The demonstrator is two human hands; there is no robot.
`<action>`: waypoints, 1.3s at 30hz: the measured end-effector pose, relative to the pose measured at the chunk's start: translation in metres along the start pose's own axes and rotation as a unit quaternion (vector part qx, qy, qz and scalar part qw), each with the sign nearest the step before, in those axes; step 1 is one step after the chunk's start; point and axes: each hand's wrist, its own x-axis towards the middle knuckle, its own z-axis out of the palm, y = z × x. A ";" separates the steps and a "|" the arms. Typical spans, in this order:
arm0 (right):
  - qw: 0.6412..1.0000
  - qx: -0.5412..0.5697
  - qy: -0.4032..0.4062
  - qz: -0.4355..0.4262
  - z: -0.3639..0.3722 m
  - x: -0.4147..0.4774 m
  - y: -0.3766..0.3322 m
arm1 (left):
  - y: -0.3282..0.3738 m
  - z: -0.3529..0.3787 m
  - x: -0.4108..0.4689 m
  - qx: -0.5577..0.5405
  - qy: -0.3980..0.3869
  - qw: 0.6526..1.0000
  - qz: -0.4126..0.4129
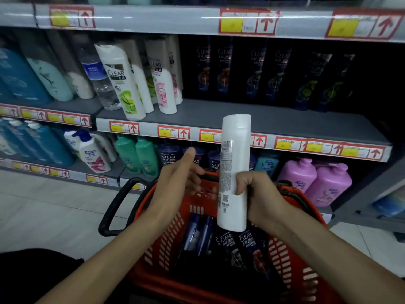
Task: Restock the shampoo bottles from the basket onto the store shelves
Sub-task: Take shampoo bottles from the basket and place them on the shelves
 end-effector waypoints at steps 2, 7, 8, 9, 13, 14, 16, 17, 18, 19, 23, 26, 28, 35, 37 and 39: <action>0.999 -0.026 0.006 -0.025 0.011 0.004 -0.001 | 0.007 -0.003 -0.003 0.015 -0.023 0.999 0.020; 0.988 -0.133 0.039 -0.073 0.039 0.014 0.002 | 0.024 -0.017 -0.008 0.032 -0.078 0.995 0.055; 0.980 -0.167 0.063 -0.084 0.044 0.014 0.001 | 0.025 -0.021 -0.007 0.029 -0.074 0.995 0.062; 0.969 -0.205 0.090 -0.102 0.048 0.015 -0.001 | 0.027 -0.025 -0.005 0.032 -0.065 0.995 0.068; 0.930 -0.266 0.148 -0.205 0.069 0.027 -0.012 | 0.031 -0.046 0.006 0.082 -0.032 0.993 0.073; 0.919 -0.277 0.162 -0.229 0.075 0.033 -0.014 | 0.032 -0.051 0.009 0.084 -0.032 0.993 0.080; 0.893 -0.312 0.190 -0.264 0.087 0.049 -0.017 | 0.035 -0.059 0.015 0.090 -0.025 0.990 0.103; 0.880 -0.330 0.199 -0.278 0.094 0.057 -0.018 | 0.036 -0.062 0.020 0.095 -0.012 0.989 0.113; 0.870 -0.344 0.203 -0.290 0.100 0.066 -0.020 | 0.038 -0.065 0.026 0.100 0.006 0.988 0.121; 0.863 -0.353 0.201 -0.299 0.105 0.074 -0.022 | 0.039 -0.068 0.032 0.103 0.025 0.987 0.125; 0.857 -0.375 0.150 -0.321 0.121 0.097 -0.031 | 0.043 -0.083 0.060 0.075 0.069 0.988 0.113; 0.855 -0.388 0.120 -0.322 0.125 0.111 -0.038 | 0.044 -0.094 0.076 0.043 0.069 0.990 0.111; 0.851 -0.395 0.121 -0.325 0.127 0.124 -0.043 | 0.046 -0.100 0.084 0.033 0.073 0.989 0.123; 0.821 -0.395 0.177 -0.372 0.138 0.184 -0.060 | 0.062 -0.123 0.123 0.013 0.093 0.990 0.110; 0.816 -0.390 0.190 -0.381 0.140 0.197 -0.062 | 0.063 -0.124 0.130 0.032 0.080 0.992 0.092; 0.811 -0.391 0.200 -0.387 0.141 0.208 -0.065 | 0.063 -0.122 0.134 0.035 0.059 0.994 0.085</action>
